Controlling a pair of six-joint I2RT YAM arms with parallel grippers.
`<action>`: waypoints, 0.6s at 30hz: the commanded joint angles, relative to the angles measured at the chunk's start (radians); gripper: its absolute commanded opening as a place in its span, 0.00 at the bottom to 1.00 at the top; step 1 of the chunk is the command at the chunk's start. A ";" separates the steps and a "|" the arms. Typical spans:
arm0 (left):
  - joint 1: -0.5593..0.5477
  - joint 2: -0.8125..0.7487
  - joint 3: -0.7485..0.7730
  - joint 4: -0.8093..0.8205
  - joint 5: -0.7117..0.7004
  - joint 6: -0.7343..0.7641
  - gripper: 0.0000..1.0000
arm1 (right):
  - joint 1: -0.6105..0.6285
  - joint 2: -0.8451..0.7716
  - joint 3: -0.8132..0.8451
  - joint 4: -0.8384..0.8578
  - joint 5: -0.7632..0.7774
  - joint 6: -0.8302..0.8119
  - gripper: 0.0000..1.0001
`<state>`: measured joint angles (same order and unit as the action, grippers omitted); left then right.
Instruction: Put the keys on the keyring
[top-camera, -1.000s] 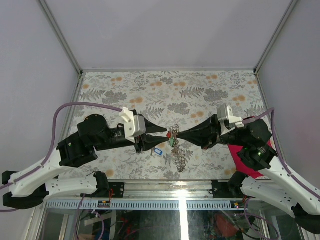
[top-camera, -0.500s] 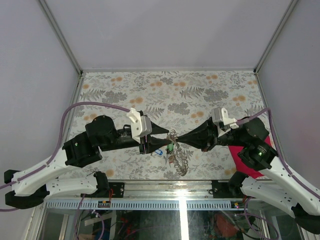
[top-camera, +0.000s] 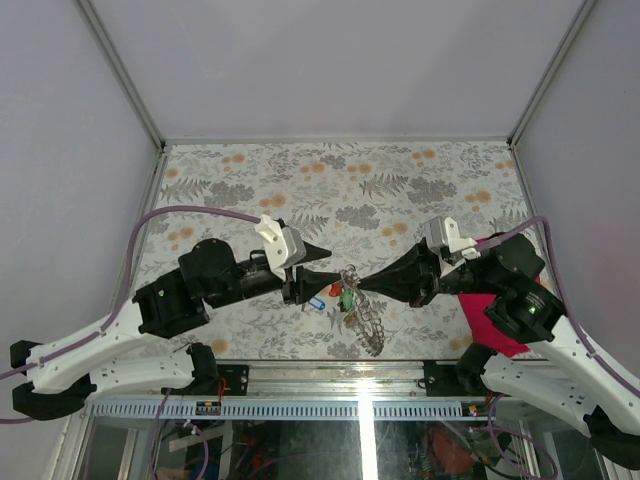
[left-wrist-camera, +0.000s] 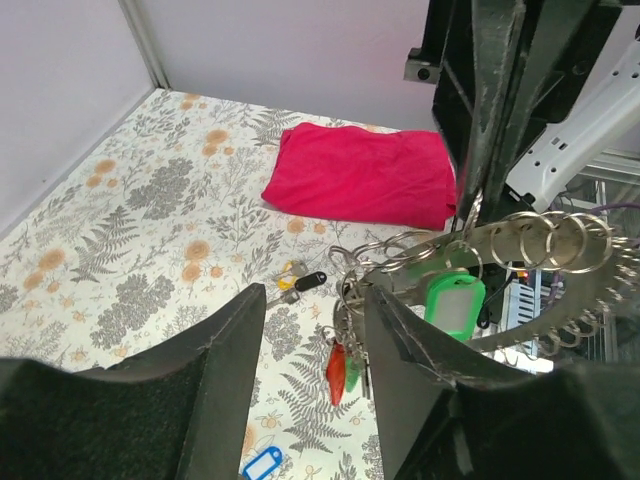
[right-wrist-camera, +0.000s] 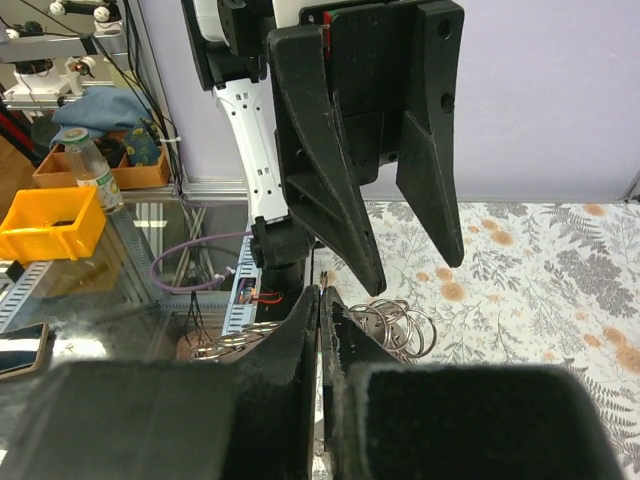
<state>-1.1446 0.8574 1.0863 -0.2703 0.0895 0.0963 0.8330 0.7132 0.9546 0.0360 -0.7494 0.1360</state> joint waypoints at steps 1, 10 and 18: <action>-0.004 -0.023 -0.045 0.137 -0.051 -0.047 0.47 | 0.001 -0.040 0.050 0.025 0.063 0.004 0.00; -0.004 -0.049 -0.125 0.263 -0.078 -0.139 0.64 | 0.002 -0.074 0.022 -0.017 0.225 0.018 0.00; -0.004 -0.047 -0.146 0.308 -0.070 0.027 0.72 | 0.002 -0.078 0.032 -0.043 0.332 0.030 0.00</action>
<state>-1.1446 0.8253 0.9665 -0.0849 0.0345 0.0170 0.8330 0.6487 0.9546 -0.0616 -0.5117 0.1459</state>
